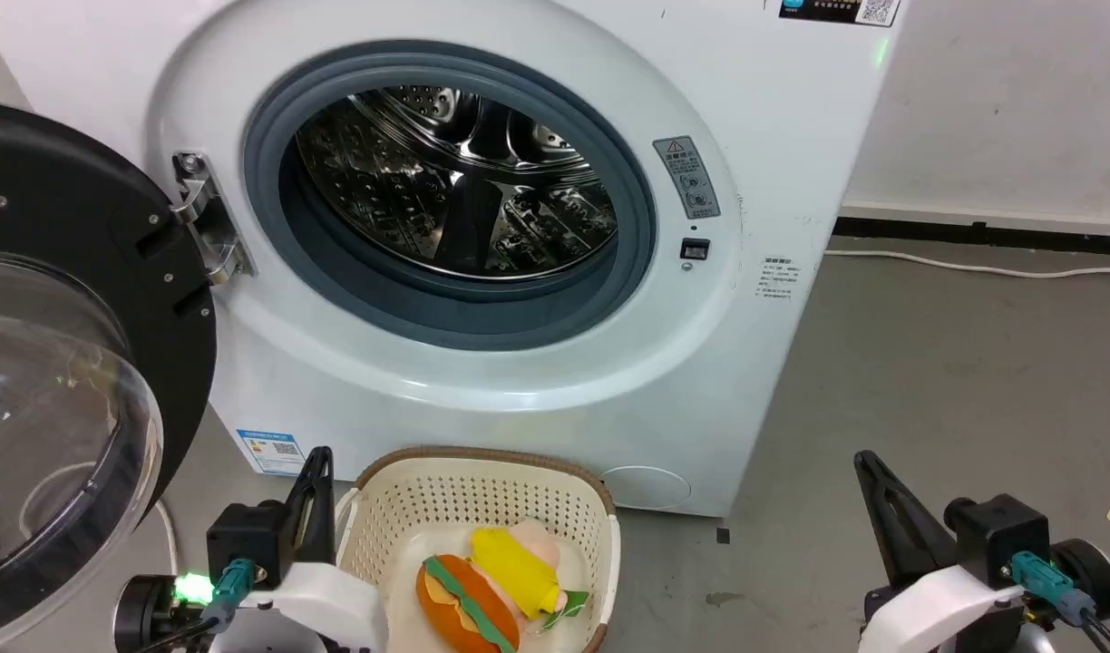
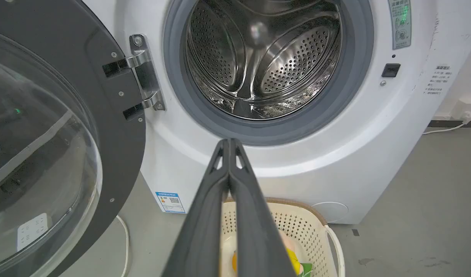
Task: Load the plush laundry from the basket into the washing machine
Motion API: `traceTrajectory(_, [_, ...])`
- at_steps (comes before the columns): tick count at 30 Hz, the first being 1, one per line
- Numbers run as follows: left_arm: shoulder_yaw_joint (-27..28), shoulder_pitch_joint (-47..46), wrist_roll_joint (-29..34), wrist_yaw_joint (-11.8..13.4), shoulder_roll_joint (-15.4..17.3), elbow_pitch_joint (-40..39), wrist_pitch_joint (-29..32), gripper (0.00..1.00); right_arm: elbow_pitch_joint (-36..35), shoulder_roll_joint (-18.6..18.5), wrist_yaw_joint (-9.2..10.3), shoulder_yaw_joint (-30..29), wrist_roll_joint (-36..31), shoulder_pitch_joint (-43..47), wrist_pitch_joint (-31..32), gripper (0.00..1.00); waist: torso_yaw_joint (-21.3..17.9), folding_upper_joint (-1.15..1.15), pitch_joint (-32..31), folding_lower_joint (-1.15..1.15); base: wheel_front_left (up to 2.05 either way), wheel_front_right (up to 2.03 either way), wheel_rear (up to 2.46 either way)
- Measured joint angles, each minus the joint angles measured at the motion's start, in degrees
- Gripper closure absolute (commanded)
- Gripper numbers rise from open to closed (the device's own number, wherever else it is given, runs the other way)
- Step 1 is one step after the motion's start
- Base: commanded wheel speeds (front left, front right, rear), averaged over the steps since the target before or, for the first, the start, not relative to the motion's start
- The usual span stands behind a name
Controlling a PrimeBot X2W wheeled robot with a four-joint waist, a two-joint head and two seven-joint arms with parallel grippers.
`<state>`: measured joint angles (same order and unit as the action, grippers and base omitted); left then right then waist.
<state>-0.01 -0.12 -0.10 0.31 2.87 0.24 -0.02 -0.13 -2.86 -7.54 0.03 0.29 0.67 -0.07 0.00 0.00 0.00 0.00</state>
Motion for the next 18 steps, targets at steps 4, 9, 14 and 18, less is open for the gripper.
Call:
traceTrajectory(4, [0.00, 0.00, 0.00, 0.00, 0.00, 0.00, 0.00, 1.00, 0.00, 0.00, 0.00, 0.01, 0.00, 0.00, 0.00, 1.00, 0.00, 0.00, 0.00, 0.00, 0.00, 0.00, 0.00])
traceTrajectory(9, [-0.01, 0.00, 0.00, 0.00, 0.00, 0.00, 0.00, 1.00, 0.00, 0.00, 0.00, 0.00, 0.00, 0.00, 0.00, 1.00, 0.00, 0.00, 0.00, 0.00, 0.00, 0.00, 0.00])
traceTrajectory(14, [-0.03, 0.00, 0.00, 0.00, 0.00, 0.00, 0.00, 1.00, 0.00, 0.00, 0.00, -0.01, 0.00, 0.00, 0.00, 1.00, 0.00, 0.00, 0.00, 0.00, 0.00, 0.00, 0.00])
traceTrajectory(18, [-0.01, 0.00, 0.00, 0.00, 0.00, 0.00, 0.00, 1.00, 0.00, 0.00, 0.00, 0.00, 0.00, 0.00, 0.00, 1.00, 0.00, 0.00, 0.00, 0.00, 0.00, 0.00, 0.00])
